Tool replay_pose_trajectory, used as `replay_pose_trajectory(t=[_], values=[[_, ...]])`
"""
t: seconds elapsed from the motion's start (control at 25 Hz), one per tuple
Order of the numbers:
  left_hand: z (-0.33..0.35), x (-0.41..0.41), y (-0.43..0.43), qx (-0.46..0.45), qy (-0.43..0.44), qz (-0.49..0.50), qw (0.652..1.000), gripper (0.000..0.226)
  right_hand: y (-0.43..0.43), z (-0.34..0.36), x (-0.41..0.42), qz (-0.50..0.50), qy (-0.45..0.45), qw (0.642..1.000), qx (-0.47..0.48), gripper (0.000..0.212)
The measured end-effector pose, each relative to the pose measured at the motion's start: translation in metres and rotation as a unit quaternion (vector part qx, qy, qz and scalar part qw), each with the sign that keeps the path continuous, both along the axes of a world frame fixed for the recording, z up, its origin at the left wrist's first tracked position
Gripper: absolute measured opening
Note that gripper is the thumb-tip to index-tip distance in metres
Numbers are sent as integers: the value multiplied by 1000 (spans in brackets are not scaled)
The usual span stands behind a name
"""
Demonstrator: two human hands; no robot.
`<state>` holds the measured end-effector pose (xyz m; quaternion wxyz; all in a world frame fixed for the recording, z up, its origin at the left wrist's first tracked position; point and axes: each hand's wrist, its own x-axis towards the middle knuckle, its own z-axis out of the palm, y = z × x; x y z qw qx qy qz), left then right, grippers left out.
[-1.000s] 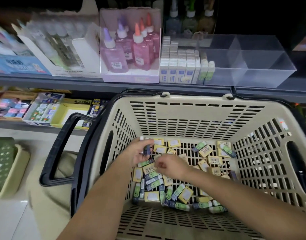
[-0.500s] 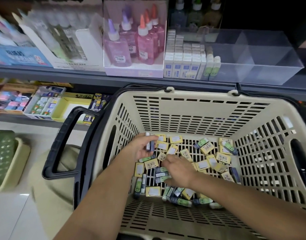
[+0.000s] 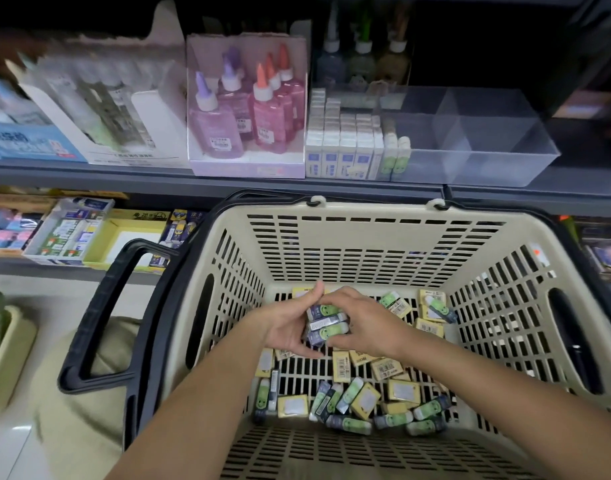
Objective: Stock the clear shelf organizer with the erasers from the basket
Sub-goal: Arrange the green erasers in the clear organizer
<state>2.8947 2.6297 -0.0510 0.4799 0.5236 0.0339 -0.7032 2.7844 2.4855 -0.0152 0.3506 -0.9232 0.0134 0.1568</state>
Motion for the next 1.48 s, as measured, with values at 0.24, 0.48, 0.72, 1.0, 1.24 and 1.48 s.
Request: replay_pose_trajectory(t=[0.24,0.48,0.72,1.0,1.24,1.48], values=[[14,-5,-5,-63,13,20,998,34,-14,3,-1,-129,49,983,118,60],[19,-7,-10,-73,3,110,991,33,-24,11,5,-255,81,922,279,7],[38,-7,-18,-76,-23,98,992,40,-30,31,11,-301,52,905,296,10],[69,-4,-35,-112,-77,136,981,42,-56,74,8,-262,81,910,312,9],[117,17,-56,-137,-162,174,962,36,-101,149,28,-269,-106,924,248,4],[158,25,-65,-193,-221,187,938,43,-158,186,82,-326,-262,900,126,18]])
